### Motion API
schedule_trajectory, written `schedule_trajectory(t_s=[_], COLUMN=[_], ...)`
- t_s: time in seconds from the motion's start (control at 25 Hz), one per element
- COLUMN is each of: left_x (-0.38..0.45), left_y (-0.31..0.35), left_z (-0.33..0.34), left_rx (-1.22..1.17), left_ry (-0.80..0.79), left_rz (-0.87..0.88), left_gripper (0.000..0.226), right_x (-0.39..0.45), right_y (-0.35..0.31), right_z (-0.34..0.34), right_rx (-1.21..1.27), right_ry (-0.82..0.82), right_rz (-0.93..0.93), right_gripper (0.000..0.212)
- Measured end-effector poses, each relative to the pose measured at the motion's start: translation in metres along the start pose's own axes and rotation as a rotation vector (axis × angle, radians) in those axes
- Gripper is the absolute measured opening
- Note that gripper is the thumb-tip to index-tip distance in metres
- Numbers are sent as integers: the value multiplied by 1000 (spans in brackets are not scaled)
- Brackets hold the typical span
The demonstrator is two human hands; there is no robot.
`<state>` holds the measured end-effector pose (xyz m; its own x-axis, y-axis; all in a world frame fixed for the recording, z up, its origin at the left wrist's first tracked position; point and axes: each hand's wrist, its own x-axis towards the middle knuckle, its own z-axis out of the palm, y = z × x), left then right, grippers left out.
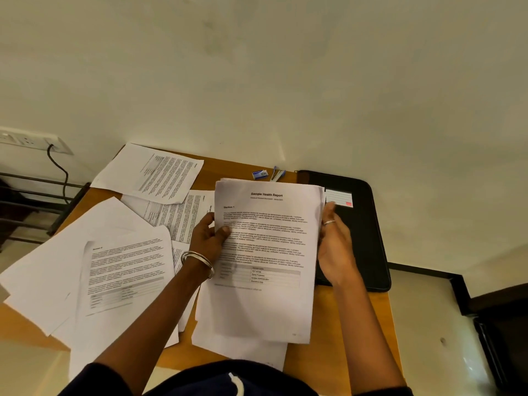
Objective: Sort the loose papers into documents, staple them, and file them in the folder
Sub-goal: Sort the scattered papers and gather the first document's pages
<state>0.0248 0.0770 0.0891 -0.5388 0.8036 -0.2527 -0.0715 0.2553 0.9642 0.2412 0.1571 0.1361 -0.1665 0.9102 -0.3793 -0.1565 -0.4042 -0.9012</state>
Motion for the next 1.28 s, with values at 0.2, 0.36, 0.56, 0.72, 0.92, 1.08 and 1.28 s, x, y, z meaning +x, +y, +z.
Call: schedule_trajectory(t_s=[0.2, 0.36, 0.56, 0.72, 0.92, 1.08, 1.28], left_x=[-4, -15, -21, -17, -11, -8, -6], left_y=[21, 23, -11, 3, -20, -38, -37], left_z=[6, 12, 12, 18, 11, 0, -13], left_rx=[72, 92, 249, 299, 397, 566, 812], left_ry=[136, 150, 216, 274, 264, 148, -15], left_rz=[301, 400, 245, 263, 199, 171, 149], left_gripper=[17, 42, 36, 26, 27, 27, 29], right_x=[-10, -18, -13, -11, -5, 0, -2], right_y=[16, 27, 68, 65, 81, 96, 101], right_z=[13, 24, 17, 22, 11, 4, 0], right_rx=[-304, -217, -294, -289, -371, -509, -612], right_ry=[35, 37, 19, 38, 9, -2, 45], right_rz=[-250, -386, -226, -249, -221, -208, -343], right_gripper=[25, 34, 45, 44, 43, 29, 33])
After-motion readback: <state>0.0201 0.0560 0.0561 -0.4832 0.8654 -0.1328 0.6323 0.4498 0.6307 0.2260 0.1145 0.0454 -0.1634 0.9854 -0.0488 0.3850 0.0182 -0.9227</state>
